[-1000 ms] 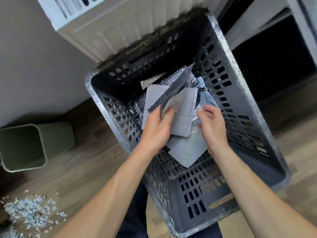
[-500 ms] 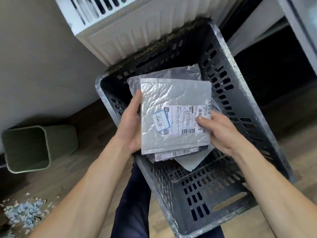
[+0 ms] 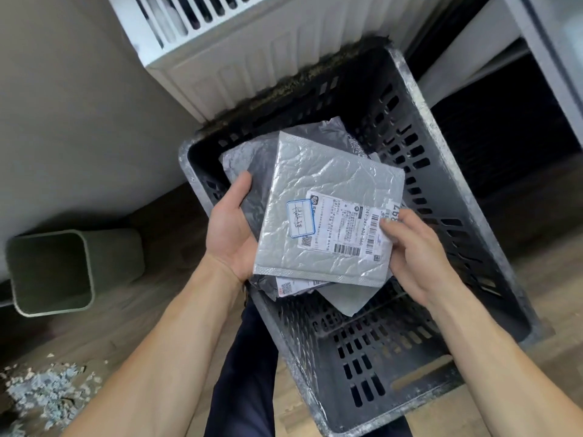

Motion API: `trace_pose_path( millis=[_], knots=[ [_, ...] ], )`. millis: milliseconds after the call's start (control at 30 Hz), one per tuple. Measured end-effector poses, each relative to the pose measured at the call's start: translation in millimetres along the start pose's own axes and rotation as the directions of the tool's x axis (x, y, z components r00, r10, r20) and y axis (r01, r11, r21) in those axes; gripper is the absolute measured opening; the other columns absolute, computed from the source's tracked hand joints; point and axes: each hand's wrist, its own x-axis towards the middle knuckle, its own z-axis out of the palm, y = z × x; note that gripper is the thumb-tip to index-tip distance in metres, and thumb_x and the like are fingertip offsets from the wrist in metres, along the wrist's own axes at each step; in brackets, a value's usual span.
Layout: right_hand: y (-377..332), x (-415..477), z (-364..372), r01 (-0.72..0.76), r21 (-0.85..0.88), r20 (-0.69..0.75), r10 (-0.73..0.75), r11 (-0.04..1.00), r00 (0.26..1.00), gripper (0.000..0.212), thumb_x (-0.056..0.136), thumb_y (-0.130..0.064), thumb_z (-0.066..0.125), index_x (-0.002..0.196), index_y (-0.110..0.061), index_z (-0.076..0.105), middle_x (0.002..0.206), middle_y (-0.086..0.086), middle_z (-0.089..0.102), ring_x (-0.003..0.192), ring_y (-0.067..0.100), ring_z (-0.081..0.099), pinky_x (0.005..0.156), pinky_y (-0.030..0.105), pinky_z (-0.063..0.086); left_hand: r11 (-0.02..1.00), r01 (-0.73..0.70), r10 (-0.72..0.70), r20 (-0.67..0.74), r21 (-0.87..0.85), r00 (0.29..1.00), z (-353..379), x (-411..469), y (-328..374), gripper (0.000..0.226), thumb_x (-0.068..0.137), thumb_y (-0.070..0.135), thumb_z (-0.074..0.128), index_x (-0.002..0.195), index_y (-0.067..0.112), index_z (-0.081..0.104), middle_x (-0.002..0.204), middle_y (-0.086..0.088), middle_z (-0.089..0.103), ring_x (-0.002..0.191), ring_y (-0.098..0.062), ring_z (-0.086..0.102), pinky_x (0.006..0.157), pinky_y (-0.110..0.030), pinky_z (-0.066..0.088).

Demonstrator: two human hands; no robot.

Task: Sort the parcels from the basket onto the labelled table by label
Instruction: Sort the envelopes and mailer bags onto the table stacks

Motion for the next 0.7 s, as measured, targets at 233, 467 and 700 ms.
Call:
trace_pose_path(
  millis=[233,467,700],
  knots=[
    [46.0,0.1,-31.5,-0.216,0.248,-0.106,0.248,0.944,0.963,0.035,0.107,-0.014,0.044,0.138,-0.004,0.058,0.128,0.014,0.072,0.127,0.034,0.063,0.109,0.052,0.046,0.983,-0.168,0.169,-0.006,0.077,0.986,12.0,-17.4,50.1,0.064,0.109,0.049,0.029,0.118,0.007,0.077,0.129,-0.017,0.070,0.118,-0.033,0.069,0.097,-0.050,0.057],
    [89.1,1.2,-36.3,-0.403,-0.102,-0.451,0.319,0.910,0.834,0.040,0.105,-0.020,0.059,0.142,-0.008,0.053,0.133,0.011,0.065,0.114,0.025,0.064,0.103,0.043,0.050,0.983,-0.164,0.163,0.016,0.087,0.987,7.6,-26.7,59.7,0.062,0.107,0.048,0.031,0.124,0.006,0.074,0.131,-0.017,0.069,0.119,-0.033,0.067,0.102,-0.051,0.055],
    [31.1,-33.9,11.2,-0.177,-0.073,-0.116,0.168,0.981,0.979,0.031,0.107,-0.032,0.054,0.131,-0.014,0.060,0.126,0.013,0.071,0.115,0.022,0.069,0.103,0.041,0.051,0.991,-0.135,0.135,0.053,0.001,0.989,22.3,-37.3,36.7,0.062,0.107,0.048,0.032,0.129,0.004,0.070,0.137,-0.020,0.065,0.124,-0.036,0.065,0.099,-0.052,0.056]
  ],
)
